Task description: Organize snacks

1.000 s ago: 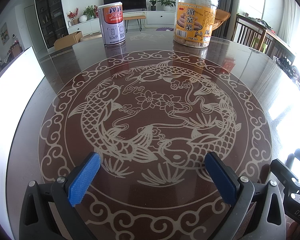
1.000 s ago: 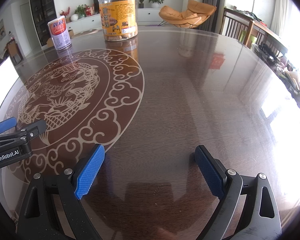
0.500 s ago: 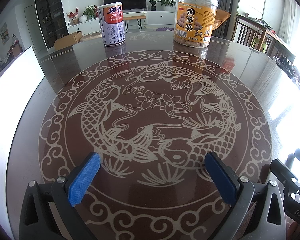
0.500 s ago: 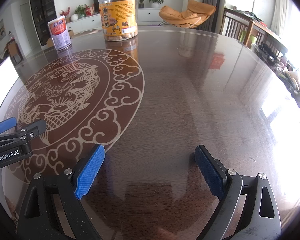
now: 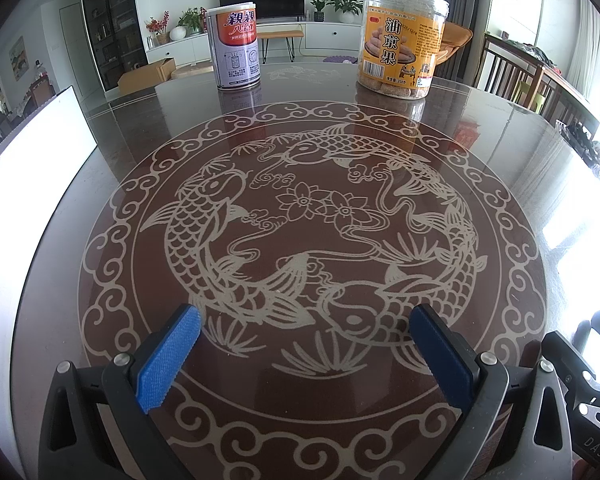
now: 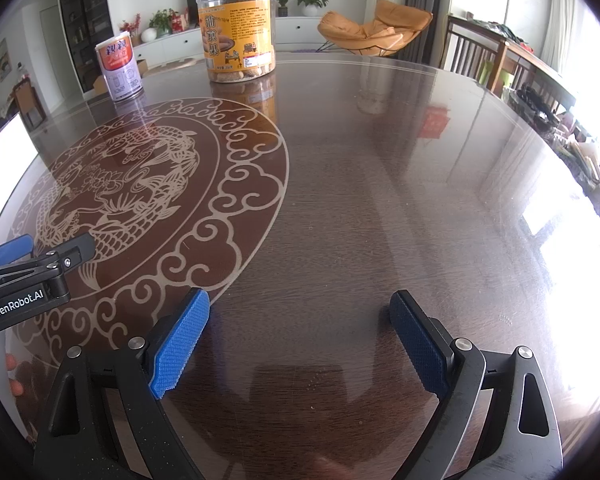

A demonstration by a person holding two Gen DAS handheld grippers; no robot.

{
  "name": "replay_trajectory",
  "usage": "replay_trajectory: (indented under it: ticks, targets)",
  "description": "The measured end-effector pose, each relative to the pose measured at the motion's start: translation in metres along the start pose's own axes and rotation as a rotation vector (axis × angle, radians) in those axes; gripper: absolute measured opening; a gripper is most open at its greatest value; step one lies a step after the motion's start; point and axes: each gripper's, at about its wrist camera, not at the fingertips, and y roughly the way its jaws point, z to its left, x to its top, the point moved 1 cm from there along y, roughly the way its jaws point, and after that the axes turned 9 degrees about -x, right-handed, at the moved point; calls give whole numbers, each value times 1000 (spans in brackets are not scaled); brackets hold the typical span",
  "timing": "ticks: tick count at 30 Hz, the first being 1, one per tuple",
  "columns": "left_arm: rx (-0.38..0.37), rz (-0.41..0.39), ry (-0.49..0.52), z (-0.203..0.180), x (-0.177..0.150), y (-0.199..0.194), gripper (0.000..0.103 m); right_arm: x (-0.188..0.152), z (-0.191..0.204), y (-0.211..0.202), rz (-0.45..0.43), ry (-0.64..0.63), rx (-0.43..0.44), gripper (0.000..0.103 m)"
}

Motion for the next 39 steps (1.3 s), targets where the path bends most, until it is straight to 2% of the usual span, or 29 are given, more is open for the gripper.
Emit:
replay_trajectory:
  ticks: [9,12,14,17,20,23,24,28,35,37,39]
  targets:
    - [-11,25,13,1,2,2,103,0,0,0,0,0,0,93]
    - [-28,35,39,4,-4,-4,103,0,0,-1,0,0,0,93]
    - [-10,39,25,9,-12,-12,103,0,0,0,0,0,-1,93]
    - [59,-48,46,16,-26,-43,102,0,0,-1,0,-1,-1,93]
    - [64,-158,71,18,-33,-96,103,-1,-1,-1,3,-2,0,95]
    - [94,-238,45,30,-37,-153,103,1,4,-9,62,-20,26,93]
    - [107,-244,25,36,-37,-167,103,3,9,-16,73,-14,41,93]
    - [145,-226,-64,71,-42,-218,103,18,48,-70,3,-39,117,93]
    - [386,-206,-156,150,-68,-290,103,40,147,-182,-59,-189,379,93]
    - [420,-181,-207,174,-80,-305,103,38,178,-215,-93,-254,439,93]
    - [446,-188,-253,194,-95,-323,103,35,211,-245,-126,-322,484,93]
